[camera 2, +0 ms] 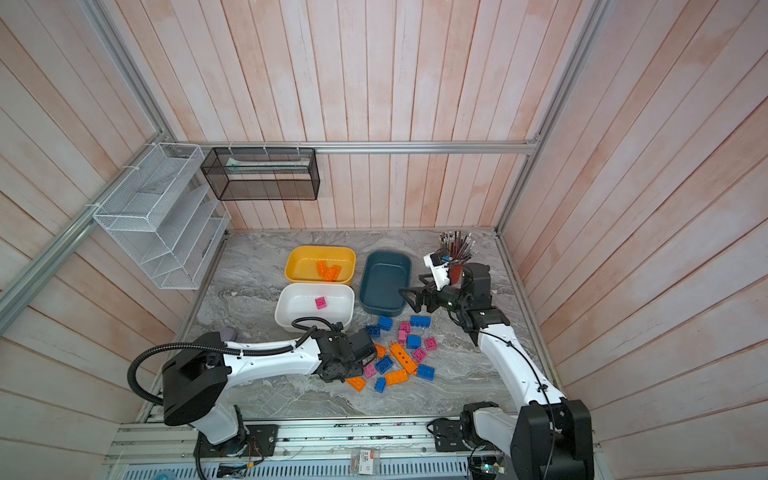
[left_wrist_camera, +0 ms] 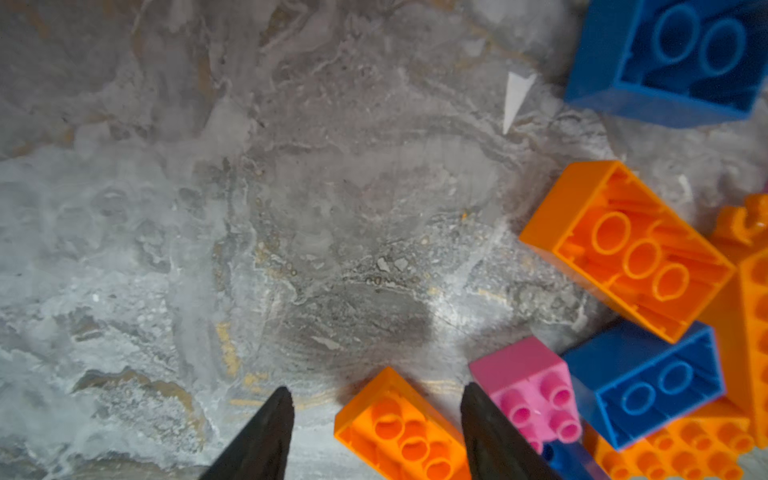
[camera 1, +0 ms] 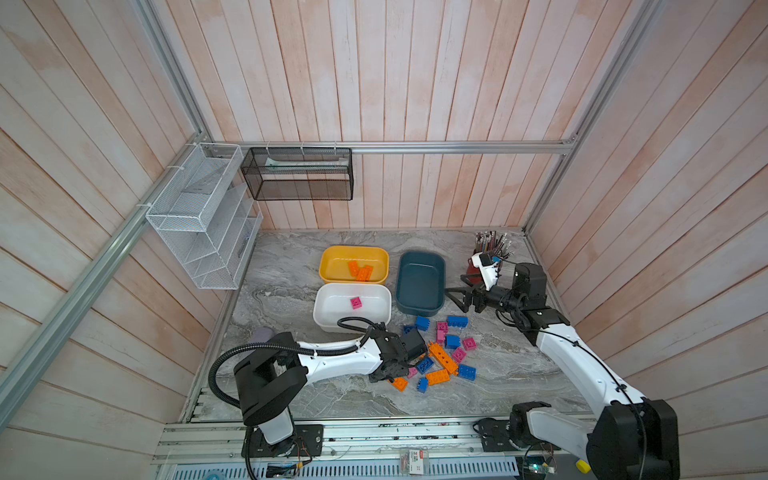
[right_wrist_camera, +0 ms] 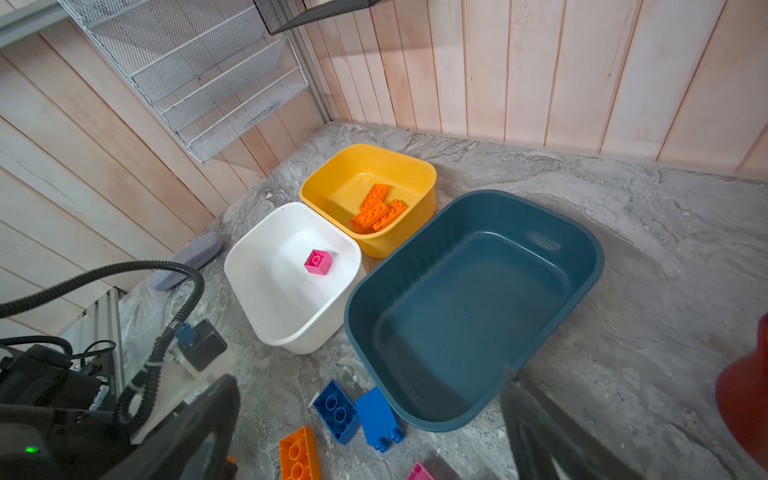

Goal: Sort the legos into containers by color
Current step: 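Grasp an orange brick with the left gripper while the right gripper nears the pile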

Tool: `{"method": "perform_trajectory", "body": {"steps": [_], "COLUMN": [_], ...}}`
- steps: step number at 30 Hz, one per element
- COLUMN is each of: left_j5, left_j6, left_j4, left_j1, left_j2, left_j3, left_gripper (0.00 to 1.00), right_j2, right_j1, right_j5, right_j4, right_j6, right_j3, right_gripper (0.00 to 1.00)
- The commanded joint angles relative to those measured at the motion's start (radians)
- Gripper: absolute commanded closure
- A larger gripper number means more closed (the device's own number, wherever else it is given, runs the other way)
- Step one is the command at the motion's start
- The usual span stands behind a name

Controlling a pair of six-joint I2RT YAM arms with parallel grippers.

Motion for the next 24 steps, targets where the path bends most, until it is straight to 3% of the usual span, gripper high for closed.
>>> {"method": "perform_trajectory", "body": {"steps": [1, 7, 14, 24], "left_j5": [-0.051, -0.029, -0.026, 0.030], "left_j6": [-0.110, -0.197, -0.269, -0.294], "left_j4": [-0.039, -0.110, -0.187, -0.104], "left_j1": [-0.020, -0.027, -0.052, -0.062], "left_j2": [0.046, 0.112, 0.152, 0.129], "left_j3": [0.056, 0.099, 0.145, 0.075], "left_gripper": [0.33, 0.31, 0.32, 0.37], "right_j2": [-0.017, -0.041, -0.073, -0.101], "right_j1": [0.020, 0.029, 0.043, 0.066], "right_j5": [-0.034, -0.016, 0.000, 0.058], "right_j4": [0.027, 0.057, 0.035, -0.229], "right_j6": [0.069, 0.178, 0.189, 0.173], "right_j3": [-0.026, -0.088, -0.107, -0.058], "right_gripper": [0.03, 0.03, 0.03, 0.04]}}
